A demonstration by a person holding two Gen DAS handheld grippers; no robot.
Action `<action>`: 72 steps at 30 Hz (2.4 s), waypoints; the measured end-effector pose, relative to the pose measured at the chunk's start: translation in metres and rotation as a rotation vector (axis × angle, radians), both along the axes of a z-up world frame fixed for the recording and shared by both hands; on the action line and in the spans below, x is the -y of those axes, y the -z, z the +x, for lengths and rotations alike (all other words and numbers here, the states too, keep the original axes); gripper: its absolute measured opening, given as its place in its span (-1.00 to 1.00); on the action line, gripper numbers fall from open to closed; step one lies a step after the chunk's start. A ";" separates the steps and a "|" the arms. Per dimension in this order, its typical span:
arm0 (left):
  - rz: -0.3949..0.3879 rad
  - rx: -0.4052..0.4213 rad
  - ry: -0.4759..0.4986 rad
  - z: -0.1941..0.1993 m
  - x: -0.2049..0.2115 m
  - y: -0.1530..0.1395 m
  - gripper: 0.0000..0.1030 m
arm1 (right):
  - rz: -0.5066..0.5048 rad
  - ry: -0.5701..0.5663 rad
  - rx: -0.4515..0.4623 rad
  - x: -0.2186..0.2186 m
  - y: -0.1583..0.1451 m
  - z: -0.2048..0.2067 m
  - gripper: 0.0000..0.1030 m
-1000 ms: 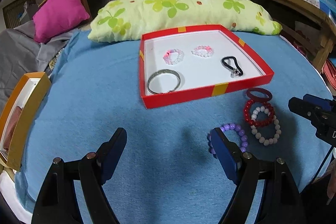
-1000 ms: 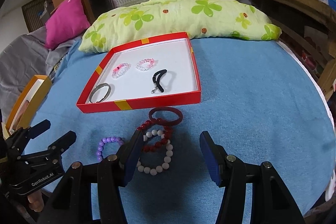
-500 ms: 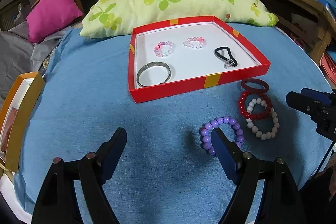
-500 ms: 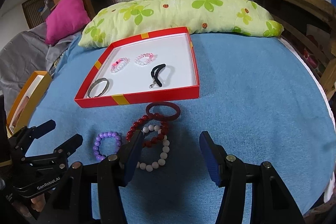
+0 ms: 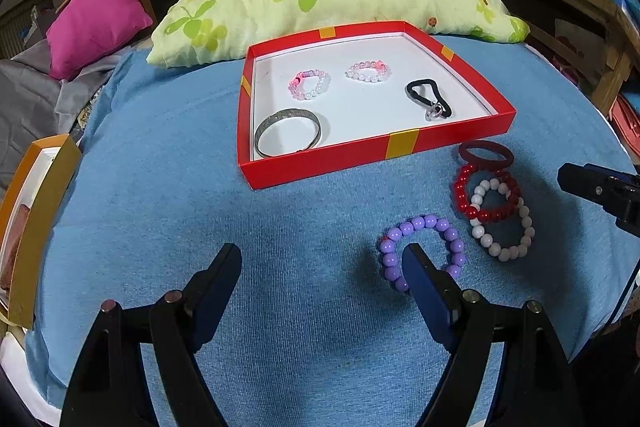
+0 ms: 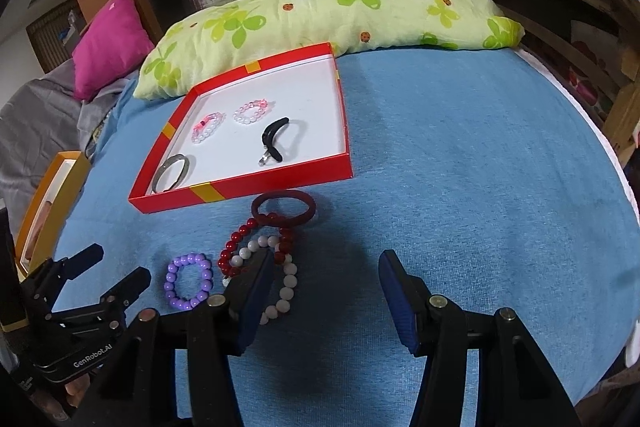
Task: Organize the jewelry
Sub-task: 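Withdraw both tools from the box toward the remaining bracelets, then grasp the purple bead bracelet with the left tool while the right tool grasps the red bead bracelet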
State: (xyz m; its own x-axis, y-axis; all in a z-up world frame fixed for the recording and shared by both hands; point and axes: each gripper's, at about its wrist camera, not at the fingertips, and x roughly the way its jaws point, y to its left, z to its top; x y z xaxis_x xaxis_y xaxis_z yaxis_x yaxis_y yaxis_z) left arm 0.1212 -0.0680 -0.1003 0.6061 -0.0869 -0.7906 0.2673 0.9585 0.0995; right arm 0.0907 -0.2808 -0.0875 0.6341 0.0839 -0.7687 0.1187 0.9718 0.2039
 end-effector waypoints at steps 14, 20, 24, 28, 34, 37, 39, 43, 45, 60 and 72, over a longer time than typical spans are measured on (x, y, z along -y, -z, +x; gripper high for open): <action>-0.018 -0.041 0.007 0.002 -0.003 0.007 0.61 | 0.009 -0.030 -0.050 -0.007 0.013 0.007 0.11; -0.015 -0.059 0.023 0.000 0.000 0.011 0.61 | 0.113 -0.014 -0.060 -0.005 0.021 0.015 0.11; -0.020 -0.073 0.030 -0.001 0.000 0.013 0.61 | 0.164 -0.001 -0.066 -0.010 0.025 0.026 0.11; -0.036 -0.088 0.032 -0.001 0.000 0.014 0.61 | 0.174 0.027 -0.101 -0.014 0.035 0.041 -0.08; -0.061 -0.106 0.047 -0.001 0.003 0.016 0.61 | 0.148 0.030 -0.084 -0.017 0.039 0.050 -0.79; -0.101 -0.122 0.079 -0.001 0.008 0.016 0.61 | 0.113 0.015 -0.069 -0.023 0.036 0.048 -0.79; -0.125 -0.132 0.102 -0.002 0.013 0.017 0.61 | 0.110 0.012 -0.061 -0.023 0.034 0.047 -0.79; -0.140 -0.156 0.126 0.000 0.023 0.024 0.61 | 0.137 0.030 -0.042 -0.014 0.030 0.042 -0.79; -0.152 -0.175 0.129 0.002 0.026 0.028 0.61 | 0.155 0.038 -0.036 -0.009 0.028 0.040 -0.79; -0.167 -0.090 0.114 0.008 0.022 0.027 -0.27 | 0.271 0.070 -0.019 0.015 0.020 0.024 -0.79; -0.203 -0.081 0.072 0.016 -0.005 0.022 -0.81 | 0.290 0.038 -0.011 0.002 0.018 0.024 -0.79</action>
State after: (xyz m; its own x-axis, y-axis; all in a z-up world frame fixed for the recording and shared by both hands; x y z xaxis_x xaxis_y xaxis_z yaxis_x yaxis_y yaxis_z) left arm 0.1372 -0.0627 -0.1227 0.5276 -0.2901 -0.7984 0.3351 0.9347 -0.1181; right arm 0.1150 -0.2826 -0.1052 0.6326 0.2775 -0.7230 0.1574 0.8680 0.4709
